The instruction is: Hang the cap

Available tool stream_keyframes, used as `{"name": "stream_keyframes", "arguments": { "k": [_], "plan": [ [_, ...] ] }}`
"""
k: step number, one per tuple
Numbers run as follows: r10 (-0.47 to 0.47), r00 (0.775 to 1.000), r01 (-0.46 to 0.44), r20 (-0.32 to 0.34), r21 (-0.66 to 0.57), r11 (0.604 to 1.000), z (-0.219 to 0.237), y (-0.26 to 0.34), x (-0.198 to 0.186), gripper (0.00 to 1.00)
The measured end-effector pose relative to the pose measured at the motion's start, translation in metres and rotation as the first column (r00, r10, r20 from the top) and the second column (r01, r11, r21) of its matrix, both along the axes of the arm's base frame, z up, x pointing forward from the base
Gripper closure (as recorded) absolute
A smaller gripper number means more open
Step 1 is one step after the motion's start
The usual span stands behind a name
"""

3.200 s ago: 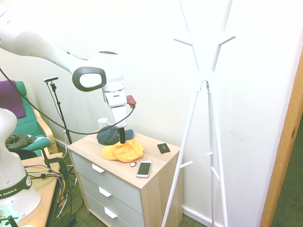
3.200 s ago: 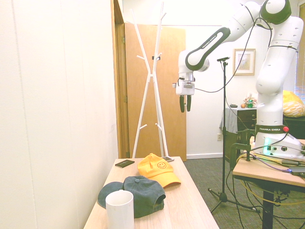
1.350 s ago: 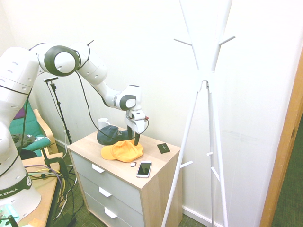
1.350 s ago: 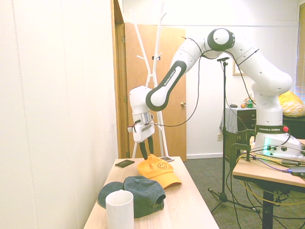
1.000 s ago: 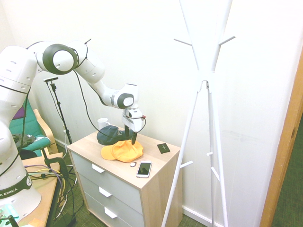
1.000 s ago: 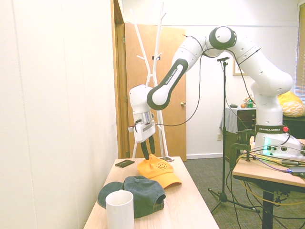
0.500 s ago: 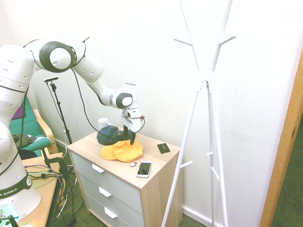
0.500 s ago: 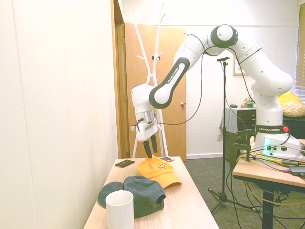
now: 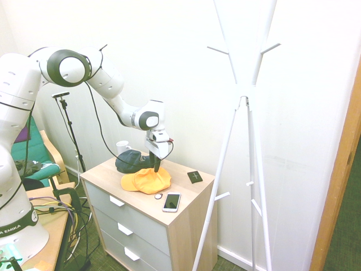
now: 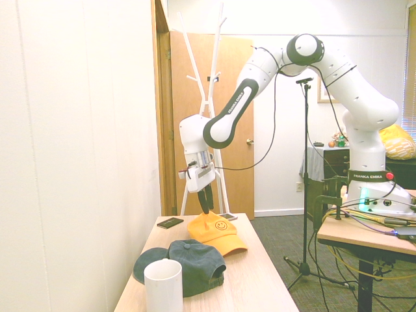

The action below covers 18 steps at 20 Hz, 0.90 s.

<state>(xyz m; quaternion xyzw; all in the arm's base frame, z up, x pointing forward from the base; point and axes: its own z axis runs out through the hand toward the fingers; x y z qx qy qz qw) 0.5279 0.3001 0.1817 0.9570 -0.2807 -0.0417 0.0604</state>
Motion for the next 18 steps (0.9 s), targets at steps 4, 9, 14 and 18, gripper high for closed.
{"name": "stream_keyframes", "arguments": {
  "k": [4,9,14,18],
  "plan": [
    [-0.002,1.000,0.002,-0.002,-0.002,1.000,-0.002,-0.001,0.000,1.00],
    [0.001,1.000,-0.001,0.000,-0.009,1.000,-0.003,-0.004,0.001,1.00],
    [0.052,0.999,-0.052,0.011,-0.046,0.998,-0.002,-0.002,-0.001,1.00],
    [0.156,0.986,-0.144,0.051,-0.196,0.970,0.009,-0.006,-0.001,1.00]
  ]
}}
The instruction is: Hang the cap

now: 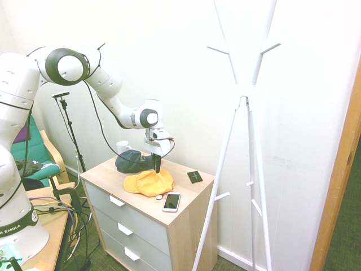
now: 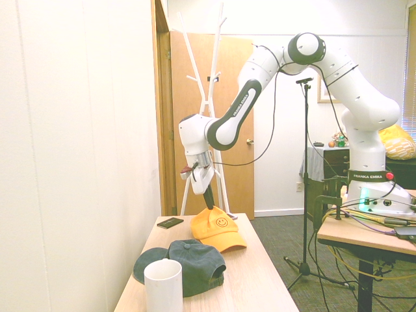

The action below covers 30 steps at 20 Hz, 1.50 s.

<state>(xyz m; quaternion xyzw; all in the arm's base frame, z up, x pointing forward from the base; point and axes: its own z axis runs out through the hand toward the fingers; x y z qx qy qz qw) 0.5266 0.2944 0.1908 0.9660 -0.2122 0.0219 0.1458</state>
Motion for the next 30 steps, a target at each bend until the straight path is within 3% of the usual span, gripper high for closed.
{"name": "stream_keyframes", "arguments": {
  "k": [5,10,18,25,30],
  "plan": [
    [0.101,0.987,-0.073,0.126,-0.211,0.975,0.033,0.005,-0.004,1.00],
    [0.209,0.960,-0.113,0.188,-0.421,0.900,0.061,-0.004,-0.004,1.00],
    [0.294,0.907,-0.046,0.302,-0.623,0.781,0.161,-0.047,0.017,1.00],
    [0.409,0.851,-0.017,0.328,-0.762,0.647,0.241,-0.043,0.004,1.00],
    [0.455,0.824,0.014,0.338,-0.814,0.580,0.293,-0.037,-0.011,1.00]
  ]
}}
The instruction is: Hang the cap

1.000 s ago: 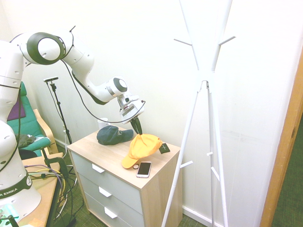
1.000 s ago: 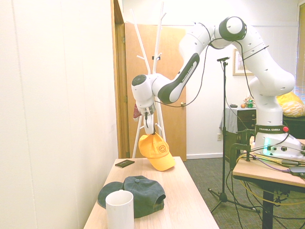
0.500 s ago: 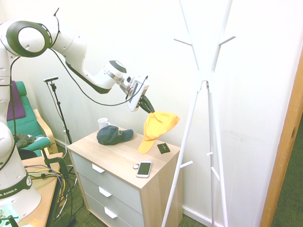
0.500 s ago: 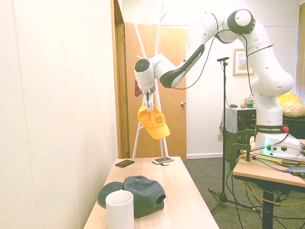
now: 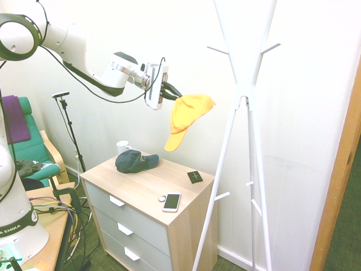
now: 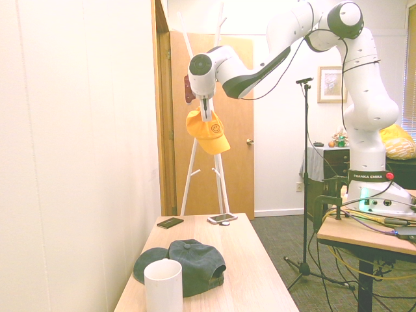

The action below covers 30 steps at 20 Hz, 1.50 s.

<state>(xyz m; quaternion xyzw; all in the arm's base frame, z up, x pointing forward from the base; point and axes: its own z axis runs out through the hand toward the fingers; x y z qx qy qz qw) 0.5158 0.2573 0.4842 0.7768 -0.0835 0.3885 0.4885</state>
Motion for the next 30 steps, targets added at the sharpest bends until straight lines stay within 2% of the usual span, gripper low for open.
{"name": "stream_keyframes", "arguments": {
  "k": [8,20,24,30],
  "plan": [
    [-0.028,0.995,0.029,0.099,-0.013,0.999,0.110,-0.026,-0.011,1.00],
    [-0.078,0.974,0.074,0.213,0.029,0.997,0.225,-0.081,-0.039,1.00],
    [-0.068,0.973,0.058,0.222,0.052,0.997,0.235,-0.089,-0.037,1.00],
    [-0.060,0.982,0.045,0.178,0.086,0.995,0.203,-0.112,-0.014,1.00]
  ]
}}
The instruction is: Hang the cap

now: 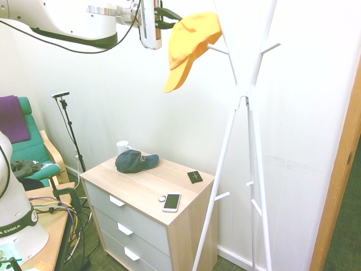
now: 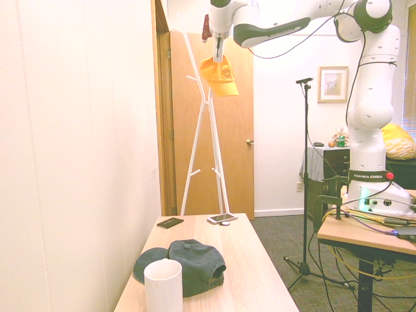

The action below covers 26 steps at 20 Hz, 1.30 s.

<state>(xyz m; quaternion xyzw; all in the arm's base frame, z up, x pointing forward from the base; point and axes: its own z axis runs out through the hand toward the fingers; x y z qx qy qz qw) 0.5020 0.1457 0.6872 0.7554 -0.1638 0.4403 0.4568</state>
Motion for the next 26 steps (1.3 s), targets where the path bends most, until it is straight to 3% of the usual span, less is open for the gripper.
{"name": "stream_keyframes", "arguments": {
  "k": [4,5,10,26],
  "plan": [
    [0.002,1.000,-0.002,-0.014,0.023,1.000,-0.022,-0.009,0.007,1.00],
    [0.002,1.000,-0.002,-0.016,0.037,0.999,-0.028,-0.010,0.008,0.00],
    [0.004,1.000,-0.003,-0.013,0.083,0.997,-0.052,-0.012,0.011,0.00],
    [-0.003,1.000,0.004,-0.013,0.089,0.996,-0.054,-0.017,0.012,0.00]
  ]
}}
